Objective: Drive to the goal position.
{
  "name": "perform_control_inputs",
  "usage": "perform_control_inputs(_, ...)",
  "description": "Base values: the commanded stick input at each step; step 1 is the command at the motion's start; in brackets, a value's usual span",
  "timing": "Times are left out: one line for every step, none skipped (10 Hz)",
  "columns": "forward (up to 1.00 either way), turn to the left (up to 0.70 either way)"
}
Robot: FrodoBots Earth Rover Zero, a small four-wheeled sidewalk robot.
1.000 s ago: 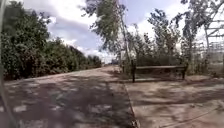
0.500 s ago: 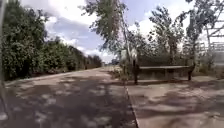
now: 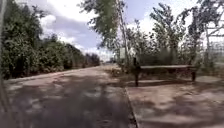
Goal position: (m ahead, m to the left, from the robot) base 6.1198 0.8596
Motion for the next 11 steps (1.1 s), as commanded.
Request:
perform_control_inputs(0.7, 0.0)
perform_control_inputs(0.7, 0.0)
perform_control_inputs(0.7, 0.0)
perform_control_inputs(0.7, 0.0)
perform_control_inputs(0.7, 0.01)
perform_control_inputs(0.7, 0.03)
perform_control_inputs(0.7, 0.26)
perform_control_inputs(0.7, 0.35)
perform_control_inputs(0.7, 0.34)
perform_control_inputs(0.7, 0.17)
perform_control_inputs(0.7, 0.05)
